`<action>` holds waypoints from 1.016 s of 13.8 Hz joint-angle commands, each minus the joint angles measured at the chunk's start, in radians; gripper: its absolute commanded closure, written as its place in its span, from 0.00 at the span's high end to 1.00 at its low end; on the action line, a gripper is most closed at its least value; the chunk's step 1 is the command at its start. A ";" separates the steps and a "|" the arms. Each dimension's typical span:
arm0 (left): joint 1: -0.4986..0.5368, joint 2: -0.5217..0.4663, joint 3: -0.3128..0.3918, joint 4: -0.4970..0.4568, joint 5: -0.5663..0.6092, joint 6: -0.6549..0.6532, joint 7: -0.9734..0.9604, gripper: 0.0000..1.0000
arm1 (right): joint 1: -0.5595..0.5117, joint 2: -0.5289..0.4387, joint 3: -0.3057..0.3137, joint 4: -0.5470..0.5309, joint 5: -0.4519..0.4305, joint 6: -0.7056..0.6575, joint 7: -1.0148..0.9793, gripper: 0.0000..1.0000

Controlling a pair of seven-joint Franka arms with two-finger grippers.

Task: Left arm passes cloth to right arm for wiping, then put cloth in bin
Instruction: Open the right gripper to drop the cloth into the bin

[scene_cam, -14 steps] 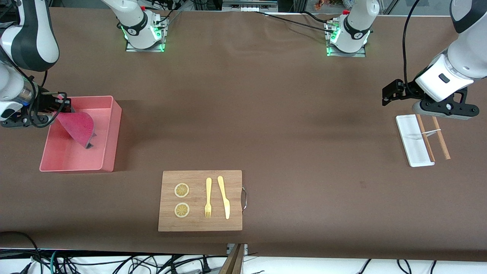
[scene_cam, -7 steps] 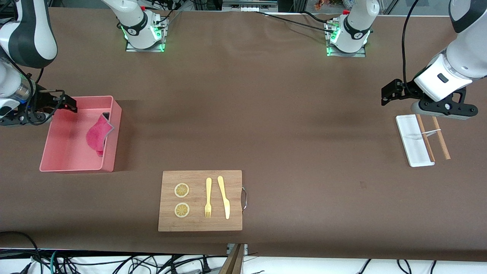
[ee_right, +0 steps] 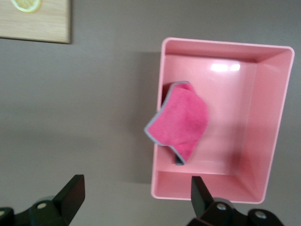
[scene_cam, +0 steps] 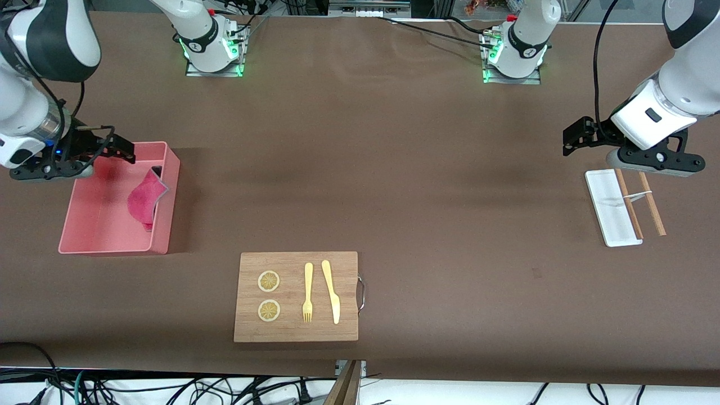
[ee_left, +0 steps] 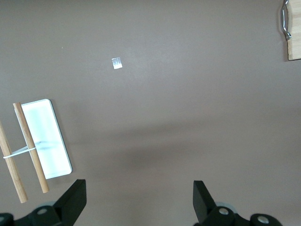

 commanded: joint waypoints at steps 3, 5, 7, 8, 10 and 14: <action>-0.002 0.010 -0.002 0.025 -0.001 -0.011 0.009 1.00 | -0.005 -0.030 0.112 0.058 0.013 -0.085 0.157 1.00; 0.000 0.008 -0.018 0.025 -0.001 -0.013 0.009 1.00 | -0.005 -0.030 0.126 0.075 0.013 -0.105 0.170 1.00; 0.001 0.008 -0.019 0.025 -0.001 -0.013 0.009 1.00 | -0.006 -0.027 0.126 0.084 0.013 -0.105 0.159 1.00; 0.001 0.008 -0.019 0.023 -0.001 -0.013 0.009 1.00 | -0.005 -0.028 0.126 0.086 0.013 -0.107 0.159 1.00; 0.001 0.006 -0.021 0.025 -0.001 -0.022 0.009 1.00 | -0.005 -0.027 0.125 0.096 0.013 -0.107 0.156 1.00; 0.009 0.005 -0.019 0.023 -0.001 -0.063 0.012 1.00 | -0.005 -0.028 0.125 0.096 0.013 -0.111 0.154 1.00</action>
